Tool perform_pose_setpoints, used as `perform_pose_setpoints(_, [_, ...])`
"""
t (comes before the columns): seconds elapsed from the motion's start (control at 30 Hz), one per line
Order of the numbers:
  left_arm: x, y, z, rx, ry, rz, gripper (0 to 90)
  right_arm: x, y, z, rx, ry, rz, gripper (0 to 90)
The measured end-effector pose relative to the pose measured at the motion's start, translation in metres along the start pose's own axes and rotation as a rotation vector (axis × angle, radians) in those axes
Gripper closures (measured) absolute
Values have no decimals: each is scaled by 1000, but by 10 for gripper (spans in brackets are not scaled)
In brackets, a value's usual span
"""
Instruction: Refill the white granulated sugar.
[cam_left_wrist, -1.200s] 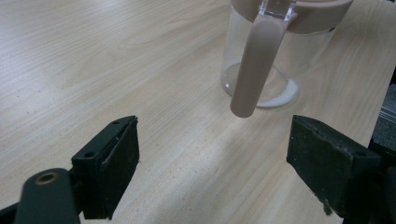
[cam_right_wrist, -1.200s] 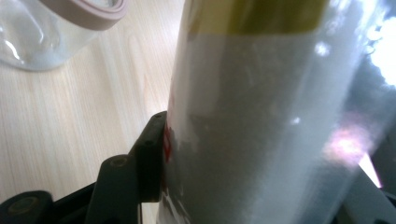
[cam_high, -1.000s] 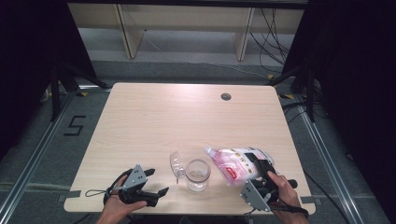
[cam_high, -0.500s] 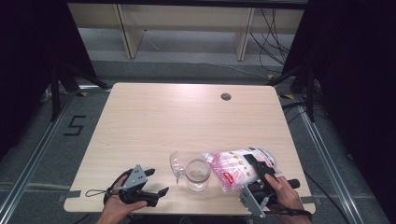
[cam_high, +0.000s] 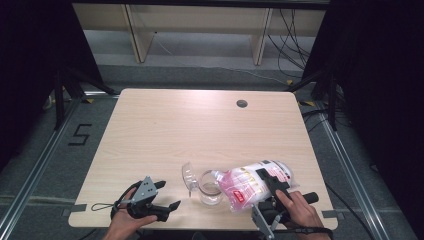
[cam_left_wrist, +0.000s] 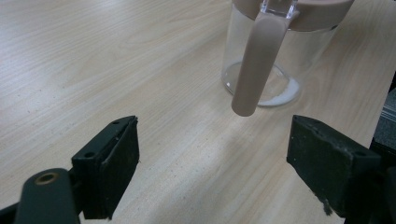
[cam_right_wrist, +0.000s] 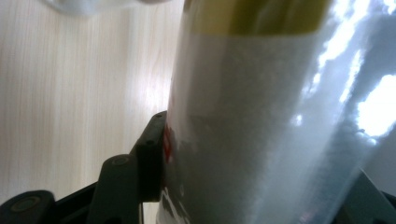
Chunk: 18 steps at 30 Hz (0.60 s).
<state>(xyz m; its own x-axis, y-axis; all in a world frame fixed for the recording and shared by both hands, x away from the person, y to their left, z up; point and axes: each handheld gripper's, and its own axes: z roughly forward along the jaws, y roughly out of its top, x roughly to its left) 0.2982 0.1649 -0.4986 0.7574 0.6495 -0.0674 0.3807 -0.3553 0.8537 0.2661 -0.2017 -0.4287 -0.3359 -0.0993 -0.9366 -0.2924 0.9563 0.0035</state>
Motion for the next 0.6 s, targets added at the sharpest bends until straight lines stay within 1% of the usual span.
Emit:
perform_pose_setpoints(0.03, [0,0,0,1,2,-1,165,2,0,1,12,5,-3,477])
perform_pose_setpoints(0.07, [0,0,0,3,2,1,165,5,-1,2,13,7,26,477])
perform_pose_setpoints(0.1, [0,0,0,4,2,1,165,4,0,2,24,10,0,477])
perform_pose_setpoints(0.13, [0,0,0,4,1,1,165,7,0,2,34,15,24,477])
perform_pose_setpoints(0.17, [0,0,0,3,1,1,165,8,0,2,43,17,8,478])
perform_pose_setpoints(0.23, [0,0,0,3,1,0,165,5,1,4,26,8,-65,478])
perform_pose_setpoints(0.27, [0,0,0,1,1,0,165,8,1,4,36,11,-44,478])
perform_pose_setpoints(0.3, [1,0,1,2,5,5,165,6,2,5,34,9,-88,479])
perform_pose_setpoints(0.33, [2,0,0,19,11,19,165,6,3,5,35,11,-103,479])
perform_pose_setpoints(0.37, [2,0,1,4,0,7,165,13,2,3,65,11,-17,479])
perform_pose_setpoints(0.4, [1,0,1,2,-2,3,165,10,3,5,53,14,-74,480])
perform_pose_setpoints(0.43, [1,0,1,3,-2,5,165,9,4,5,52,7,-99,480])
perform_pose_setpoints(0.5, [1,0,1,5,2,8,165,9,4,6,65,8,-128,481])
perform_pose_setpoints(0.53, [1,-1,2,-6,-2,4,165,7,5,6,58,1,-156,481])
perform_pose_setpoints(0.57, [1,-1,2,-7,-1,1,165,7,5,7,60,7,-166,481])
perform_pose_setpoints(0.6, [1,-1,2,-7,-1,0,165,9,5,6,84,15,-131,482])
